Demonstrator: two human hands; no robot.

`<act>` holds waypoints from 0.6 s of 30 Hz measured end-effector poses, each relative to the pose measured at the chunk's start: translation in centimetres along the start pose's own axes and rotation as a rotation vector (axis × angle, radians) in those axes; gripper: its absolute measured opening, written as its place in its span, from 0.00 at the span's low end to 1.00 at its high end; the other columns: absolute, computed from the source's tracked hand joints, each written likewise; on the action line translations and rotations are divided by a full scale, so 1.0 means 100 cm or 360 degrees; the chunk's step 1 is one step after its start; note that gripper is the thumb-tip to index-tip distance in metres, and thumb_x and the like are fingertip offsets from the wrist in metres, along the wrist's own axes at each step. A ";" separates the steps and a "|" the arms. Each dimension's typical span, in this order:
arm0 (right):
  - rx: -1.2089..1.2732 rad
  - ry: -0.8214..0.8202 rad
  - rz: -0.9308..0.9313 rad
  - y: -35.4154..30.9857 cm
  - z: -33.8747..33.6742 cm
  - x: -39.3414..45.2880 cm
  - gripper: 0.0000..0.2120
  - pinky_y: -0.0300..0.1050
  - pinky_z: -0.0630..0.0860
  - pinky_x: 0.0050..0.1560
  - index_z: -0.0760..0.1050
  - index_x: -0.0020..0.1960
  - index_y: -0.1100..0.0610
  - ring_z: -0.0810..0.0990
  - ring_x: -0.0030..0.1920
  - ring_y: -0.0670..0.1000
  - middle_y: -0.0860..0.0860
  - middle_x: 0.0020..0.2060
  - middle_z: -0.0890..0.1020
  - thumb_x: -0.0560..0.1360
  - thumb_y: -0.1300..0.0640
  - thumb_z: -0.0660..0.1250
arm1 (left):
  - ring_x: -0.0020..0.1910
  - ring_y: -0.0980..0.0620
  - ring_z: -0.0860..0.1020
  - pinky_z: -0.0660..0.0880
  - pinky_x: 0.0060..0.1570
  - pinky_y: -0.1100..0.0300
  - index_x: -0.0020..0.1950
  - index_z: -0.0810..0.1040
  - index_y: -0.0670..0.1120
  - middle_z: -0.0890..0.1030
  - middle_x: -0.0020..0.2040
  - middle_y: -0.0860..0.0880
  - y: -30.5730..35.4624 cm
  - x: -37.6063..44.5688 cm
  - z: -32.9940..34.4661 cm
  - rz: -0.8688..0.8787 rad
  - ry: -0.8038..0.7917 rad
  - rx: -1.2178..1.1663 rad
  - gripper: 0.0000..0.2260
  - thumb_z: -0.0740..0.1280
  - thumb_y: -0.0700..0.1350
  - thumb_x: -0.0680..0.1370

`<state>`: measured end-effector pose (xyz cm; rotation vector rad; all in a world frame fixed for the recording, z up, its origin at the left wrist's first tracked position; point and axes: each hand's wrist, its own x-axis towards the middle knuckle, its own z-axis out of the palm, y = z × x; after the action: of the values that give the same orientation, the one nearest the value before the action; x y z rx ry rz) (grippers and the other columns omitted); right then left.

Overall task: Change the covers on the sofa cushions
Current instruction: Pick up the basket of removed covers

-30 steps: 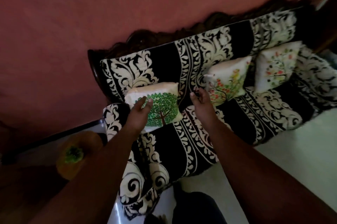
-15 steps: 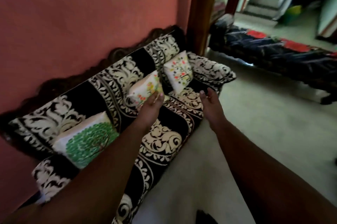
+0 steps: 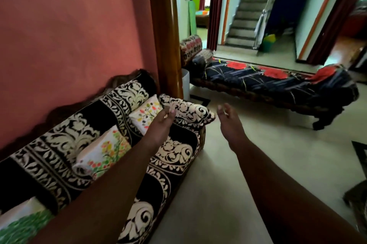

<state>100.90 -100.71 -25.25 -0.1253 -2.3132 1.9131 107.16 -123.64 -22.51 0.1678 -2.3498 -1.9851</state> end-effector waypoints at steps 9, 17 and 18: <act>-0.0075 -0.0044 -0.0036 0.020 -0.013 0.191 0.35 0.56 0.69 0.71 0.64 0.77 0.51 0.73 0.69 0.52 0.53 0.71 0.73 0.77 0.31 0.61 | 0.70 0.61 0.62 0.60 0.69 0.59 0.81 0.61 0.54 0.64 0.79 0.54 -0.007 0.180 0.058 0.0076 -0.0004 0.0047 0.32 0.60 0.66 0.79; -0.0089 -0.0116 0.0051 0.032 -0.014 0.385 0.40 0.54 0.69 0.71 0.61 0.79 0.52 0.71 0.71 0.53 0.54 0.74 0.70 0.75 0.30 0.60 | 0.76 0.52 0.64 0.60 0.76 0.50 0.81 0.61 0.51 0.65 0.79 0.50 -0.004 0.389 0.106 -0.0086 -0.0016 -0.0017 0.37 0.60 0.68 0.76; -0.0087 -0.0137 0.0060 0.033 -0.016 0.404 0.38 0.53 0.68 0.70 0.61 0.79 0.52 0.70 0.71 0.53 0.54 0.74 0.70 0.77 0.32 0.60 | 0.76 0.51 0.64 0.60 0.76 0.50 0.81 0.60 0.51 0.65 0.79 0.50 -0.002 0.407 0.113 -0.0092 -0.0020 0.0003 0.39 0.59 0.69 0.75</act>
<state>61.20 -92.44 -26.11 -0.0950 -2.4365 1.9096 65.48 -117.61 -25.57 0.2260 -2.3813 -2.0152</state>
